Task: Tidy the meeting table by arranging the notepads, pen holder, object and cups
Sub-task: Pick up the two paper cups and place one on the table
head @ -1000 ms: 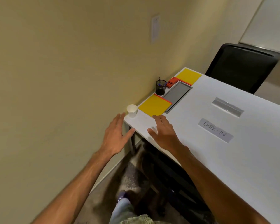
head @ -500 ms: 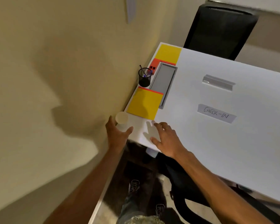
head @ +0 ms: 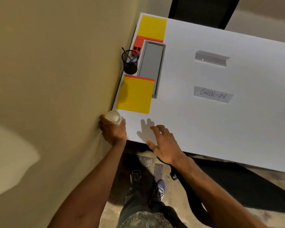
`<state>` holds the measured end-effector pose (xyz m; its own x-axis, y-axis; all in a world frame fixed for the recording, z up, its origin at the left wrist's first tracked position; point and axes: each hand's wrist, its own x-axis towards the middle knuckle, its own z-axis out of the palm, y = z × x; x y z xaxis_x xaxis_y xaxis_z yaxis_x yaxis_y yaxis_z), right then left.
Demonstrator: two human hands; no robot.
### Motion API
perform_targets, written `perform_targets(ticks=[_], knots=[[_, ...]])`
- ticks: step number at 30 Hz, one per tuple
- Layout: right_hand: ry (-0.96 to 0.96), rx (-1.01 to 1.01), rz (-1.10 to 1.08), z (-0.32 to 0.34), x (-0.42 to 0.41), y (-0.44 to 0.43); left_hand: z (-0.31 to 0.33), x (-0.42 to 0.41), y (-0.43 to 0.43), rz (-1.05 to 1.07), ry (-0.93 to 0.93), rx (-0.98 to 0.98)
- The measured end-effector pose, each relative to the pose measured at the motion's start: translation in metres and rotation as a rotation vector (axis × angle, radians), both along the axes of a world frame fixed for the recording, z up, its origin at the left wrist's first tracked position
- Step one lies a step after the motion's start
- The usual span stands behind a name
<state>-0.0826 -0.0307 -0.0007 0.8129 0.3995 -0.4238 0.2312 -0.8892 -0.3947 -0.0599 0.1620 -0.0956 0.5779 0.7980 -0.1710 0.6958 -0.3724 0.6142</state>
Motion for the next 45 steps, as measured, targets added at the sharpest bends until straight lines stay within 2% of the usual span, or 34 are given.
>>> perform_targets(ticks=[6,11,15,18,22,27,35,39,45], knots=[[-0.014,0.01,-0.048,-0.001,0.001,-0.004,-0.004,0.006,-0.001,0.028,-0.001,0.068],[-0.024,0.038,-0.083,0.008,0.008,-0.003,0.01,0.007,-0.003,-0.041,-0.083,-0.024],[-0.047,0.105,-0.146,0.02,0.014,-0.007,0.037,0.008,-0.02,-0.132,-0.255,-0.252],[-0.067,0.175,-0.193,0.029,0.016,-0.019,0.059,0.006,-0.043,-0.344,-0.309,-0.465],[-0.117,0.294,-0.319,0.04,0.013,-0.044,0.084,-0.001,-0.08,-0.597,-0.293,-0.689],[-0.212,0.298,-0.394,0.046,0.0,-0.082,0.103,-0.006,-0.117,-0.779,-0.274,-0.796],[-0.319,0.313,-0.503,0.05,-0.026,-0.142,0.128,-0.014,-0.172,-0.933,-0.234,-0.783],[-0.35,0.304,-0.541,0.05,-0.032,-0.173,0.139,-0.013,-0.2,-0.999,-0.244,-0.676],[-0.366,0.287,-0.545,0.045,-0.029,-0.236,0.154,-0.007,-0.249,-0.92,-0.354,-0.671]])
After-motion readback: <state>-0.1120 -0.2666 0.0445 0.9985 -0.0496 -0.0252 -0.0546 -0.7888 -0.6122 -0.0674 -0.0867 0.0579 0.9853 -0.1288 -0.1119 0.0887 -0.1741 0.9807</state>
